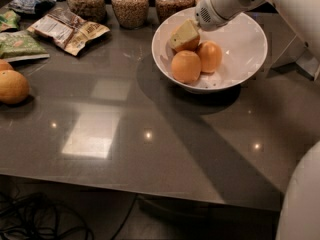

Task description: Pick orange from white bowl

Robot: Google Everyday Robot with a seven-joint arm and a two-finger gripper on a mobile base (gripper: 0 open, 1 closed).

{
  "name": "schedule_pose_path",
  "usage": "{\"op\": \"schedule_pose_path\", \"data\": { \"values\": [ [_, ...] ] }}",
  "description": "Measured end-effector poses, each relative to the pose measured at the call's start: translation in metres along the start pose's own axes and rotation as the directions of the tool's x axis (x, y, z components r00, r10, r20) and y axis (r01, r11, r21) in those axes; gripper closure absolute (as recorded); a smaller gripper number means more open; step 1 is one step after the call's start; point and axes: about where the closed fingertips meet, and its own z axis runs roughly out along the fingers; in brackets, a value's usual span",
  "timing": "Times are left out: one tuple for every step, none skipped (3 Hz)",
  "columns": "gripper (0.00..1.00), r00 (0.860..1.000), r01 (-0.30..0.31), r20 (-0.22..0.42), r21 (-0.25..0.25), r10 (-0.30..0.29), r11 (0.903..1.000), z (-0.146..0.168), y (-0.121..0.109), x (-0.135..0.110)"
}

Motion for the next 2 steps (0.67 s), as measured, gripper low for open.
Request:
{"op": "schedule_pose_path", "data": {
  "values": [
    [0.27, 1.000, 0.006, -0.017, 0.006, -0.006, 1.0000, 0.0083, -0.0033, 0.0013],
    [0.30, 0.999, 0.015, -0.030, 0.008, -0.014, 0.9999, 0.0163, -0.0075, -0.0005]
  ]
}}
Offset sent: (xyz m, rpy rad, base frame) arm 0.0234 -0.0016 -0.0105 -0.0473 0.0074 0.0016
